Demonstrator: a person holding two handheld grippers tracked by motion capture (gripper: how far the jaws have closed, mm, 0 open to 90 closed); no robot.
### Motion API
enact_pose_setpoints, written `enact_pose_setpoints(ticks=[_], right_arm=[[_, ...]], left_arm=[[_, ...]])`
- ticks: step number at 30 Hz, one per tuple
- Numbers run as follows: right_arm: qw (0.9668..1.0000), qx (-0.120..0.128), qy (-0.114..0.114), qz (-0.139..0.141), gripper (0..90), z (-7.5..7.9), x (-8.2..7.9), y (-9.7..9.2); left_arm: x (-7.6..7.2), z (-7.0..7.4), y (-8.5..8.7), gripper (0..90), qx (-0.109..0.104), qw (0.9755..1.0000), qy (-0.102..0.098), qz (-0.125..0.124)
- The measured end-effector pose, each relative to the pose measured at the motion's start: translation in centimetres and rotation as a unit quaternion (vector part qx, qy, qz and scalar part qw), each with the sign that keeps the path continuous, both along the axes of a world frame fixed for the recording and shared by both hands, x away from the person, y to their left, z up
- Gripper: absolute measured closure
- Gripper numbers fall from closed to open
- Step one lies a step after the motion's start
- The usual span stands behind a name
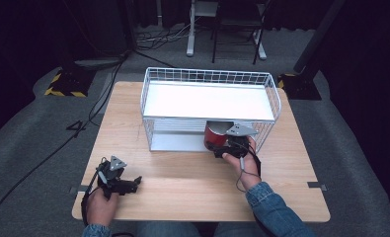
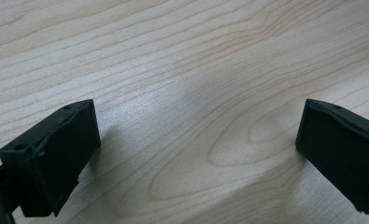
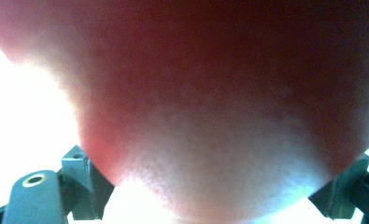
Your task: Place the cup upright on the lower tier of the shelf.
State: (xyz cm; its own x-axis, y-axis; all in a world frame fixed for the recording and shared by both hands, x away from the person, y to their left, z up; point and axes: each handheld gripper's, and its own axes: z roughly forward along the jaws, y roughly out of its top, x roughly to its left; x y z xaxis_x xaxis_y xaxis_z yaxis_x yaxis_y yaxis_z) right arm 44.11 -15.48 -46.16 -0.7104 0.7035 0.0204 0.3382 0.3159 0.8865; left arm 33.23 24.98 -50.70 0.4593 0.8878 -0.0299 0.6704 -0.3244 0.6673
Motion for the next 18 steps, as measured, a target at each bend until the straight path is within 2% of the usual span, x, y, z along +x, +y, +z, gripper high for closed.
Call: enact_pose_setpoints(ticks=[5, 7, 16, 18], right_arm=[[1.0000, 0.004, -0.005, -0.003, 17.2, -0.4, 0.8, 0.9], [0.9999, -0.002, -0.010, 0.000, 17.2, -0.6, 1.2, 1.3], [0.9999, -0.001, -0.009, -0.009, 17.2, -1.1, 2.3, 2.5], [0.9997, -0.002, -0.017, -0.015, 17.2, -1.2, 2.6, 2.7]], left_arm=[[0.0, 0.0, 0.0, 0.1, 0.000, 1.0000, 0.000, 0.000], [0.0, 0.0, 0.0, 0.1, 0.000, 1.0000, 0.000, 0.000], [0.0, 0.0, 0.0, 0.1, 0.000, 1.0000, -0.001, 0.000], [0.0, 0.0, 0.0, 0.1, 0.000, 1.0000, -0.001, 0.001]])
